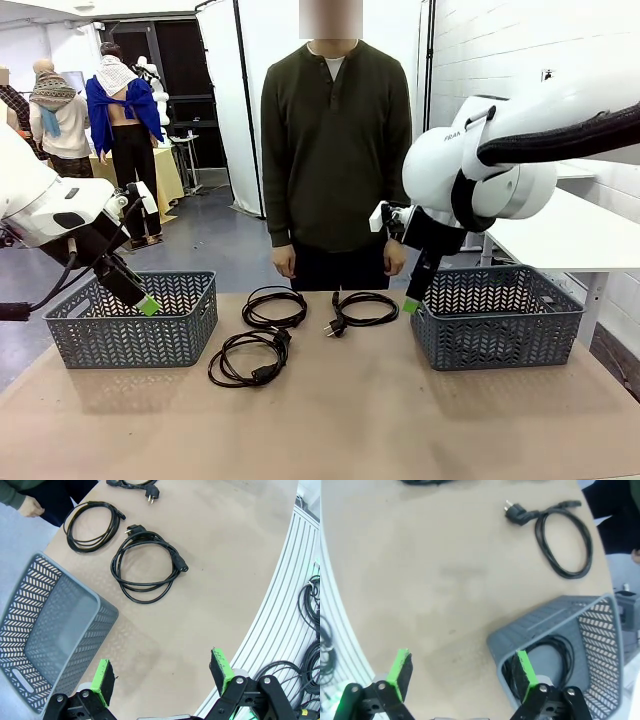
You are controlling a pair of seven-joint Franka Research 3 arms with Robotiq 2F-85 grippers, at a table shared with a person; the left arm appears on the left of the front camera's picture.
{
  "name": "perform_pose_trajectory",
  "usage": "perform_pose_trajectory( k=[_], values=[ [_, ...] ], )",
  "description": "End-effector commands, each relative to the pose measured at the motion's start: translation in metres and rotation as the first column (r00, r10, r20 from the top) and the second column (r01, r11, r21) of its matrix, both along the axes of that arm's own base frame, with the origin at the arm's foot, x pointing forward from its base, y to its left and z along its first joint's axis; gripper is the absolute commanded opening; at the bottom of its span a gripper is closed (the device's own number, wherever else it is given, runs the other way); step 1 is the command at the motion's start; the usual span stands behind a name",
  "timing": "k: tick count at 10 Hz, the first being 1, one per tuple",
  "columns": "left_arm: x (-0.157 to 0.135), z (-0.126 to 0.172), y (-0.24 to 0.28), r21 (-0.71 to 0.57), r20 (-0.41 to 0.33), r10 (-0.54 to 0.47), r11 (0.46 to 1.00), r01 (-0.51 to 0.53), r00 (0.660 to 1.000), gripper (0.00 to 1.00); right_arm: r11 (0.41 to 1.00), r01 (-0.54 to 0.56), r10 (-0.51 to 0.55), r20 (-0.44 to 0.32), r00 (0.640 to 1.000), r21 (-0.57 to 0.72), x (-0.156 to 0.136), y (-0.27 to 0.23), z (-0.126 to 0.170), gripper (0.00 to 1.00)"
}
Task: Organize the cables according to human instructions.
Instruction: Pick up a bundle of cables and place it in the basket indicated by the human.
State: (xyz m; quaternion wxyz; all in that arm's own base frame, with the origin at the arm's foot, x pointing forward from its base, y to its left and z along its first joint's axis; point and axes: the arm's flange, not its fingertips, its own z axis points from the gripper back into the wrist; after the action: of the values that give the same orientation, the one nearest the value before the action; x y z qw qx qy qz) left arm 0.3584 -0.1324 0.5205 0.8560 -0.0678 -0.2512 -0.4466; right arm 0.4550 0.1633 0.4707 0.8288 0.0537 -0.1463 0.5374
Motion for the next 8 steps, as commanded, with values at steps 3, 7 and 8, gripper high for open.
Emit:
perform_pose_trajectory(
  k=[3,7,8],
  values=[
    [0.0019,-0.0008,0.0006,0.000,0.012,0.002,1.000,-0.002,1.000,1.00,1.000,0.003,-0.003,0.005,1.000,0.002,-0.0042,0.0036,-0.0050,1.00],
    [0.0019,-0.0008,0.0006,0.000,0.012,0.002,1.000,-0.002,1.000,1.00,1.000,0.003,-0.003,0.005,1.000,0.002,-0.0042,0.0036,-0.0050,1.00],
    [0.0019,-0.0008,0.0006,0.000,0.012,0.002,1.000,-0.002,1.000,1.00,1.000,0.003,-0.003,0.005,1.000,0.002,-0.0042,0.0036,-0.0050,1.00]
  ],
)
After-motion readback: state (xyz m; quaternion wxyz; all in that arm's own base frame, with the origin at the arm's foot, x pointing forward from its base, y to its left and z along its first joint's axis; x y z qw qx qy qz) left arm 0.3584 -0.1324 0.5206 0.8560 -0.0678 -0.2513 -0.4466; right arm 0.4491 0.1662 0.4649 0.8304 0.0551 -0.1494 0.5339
